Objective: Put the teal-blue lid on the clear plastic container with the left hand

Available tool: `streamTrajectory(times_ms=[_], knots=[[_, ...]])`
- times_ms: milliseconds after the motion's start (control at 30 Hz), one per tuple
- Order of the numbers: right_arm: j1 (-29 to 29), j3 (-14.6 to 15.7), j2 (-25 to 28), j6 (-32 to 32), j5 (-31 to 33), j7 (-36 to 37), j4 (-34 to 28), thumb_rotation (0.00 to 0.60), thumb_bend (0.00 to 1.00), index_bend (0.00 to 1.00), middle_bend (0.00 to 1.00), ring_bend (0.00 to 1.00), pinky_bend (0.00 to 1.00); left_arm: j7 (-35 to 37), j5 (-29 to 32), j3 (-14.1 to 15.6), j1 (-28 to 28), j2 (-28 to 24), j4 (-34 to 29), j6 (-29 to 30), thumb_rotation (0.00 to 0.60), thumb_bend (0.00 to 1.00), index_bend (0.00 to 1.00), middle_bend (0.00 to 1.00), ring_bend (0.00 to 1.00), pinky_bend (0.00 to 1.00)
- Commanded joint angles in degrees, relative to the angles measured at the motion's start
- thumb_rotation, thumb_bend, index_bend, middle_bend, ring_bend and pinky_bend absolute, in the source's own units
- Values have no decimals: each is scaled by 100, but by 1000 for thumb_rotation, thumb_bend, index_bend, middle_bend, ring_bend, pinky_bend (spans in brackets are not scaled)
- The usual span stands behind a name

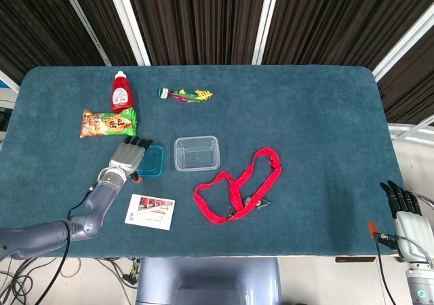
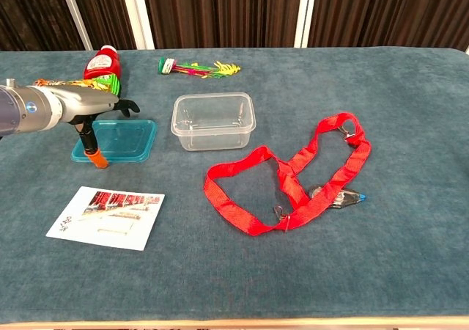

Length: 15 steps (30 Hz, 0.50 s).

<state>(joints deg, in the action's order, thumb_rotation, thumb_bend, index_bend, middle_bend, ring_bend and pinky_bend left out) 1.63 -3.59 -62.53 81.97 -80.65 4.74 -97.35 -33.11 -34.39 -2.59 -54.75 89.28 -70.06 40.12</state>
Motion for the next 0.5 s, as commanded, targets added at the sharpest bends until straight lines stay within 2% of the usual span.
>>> streamTrajectory(times_ms=[33, 267, 500], knots=[[-1, -2, 0, 5, -3, 1, 0, 600, 393, 56, 39, 23, 0, -38, 63, 16, -32, 24, 23, 27, 600, 112, 0, 109, 0, 0], [-2, -3, 1, 4, -3, 3, -4, 600, 393, 57, 39, 23, 0, -91, 224, 38, -97, 53, 42, 2, 600, 112, 0, 130, 0, 0], [-5, -4, 2, 5, -2, 18, -9, 600, 393, 57, 39, 23, 0, -191, 261, 93, -132, 113, 70, 96, 600, 125, 0, 214, 0, 0]])
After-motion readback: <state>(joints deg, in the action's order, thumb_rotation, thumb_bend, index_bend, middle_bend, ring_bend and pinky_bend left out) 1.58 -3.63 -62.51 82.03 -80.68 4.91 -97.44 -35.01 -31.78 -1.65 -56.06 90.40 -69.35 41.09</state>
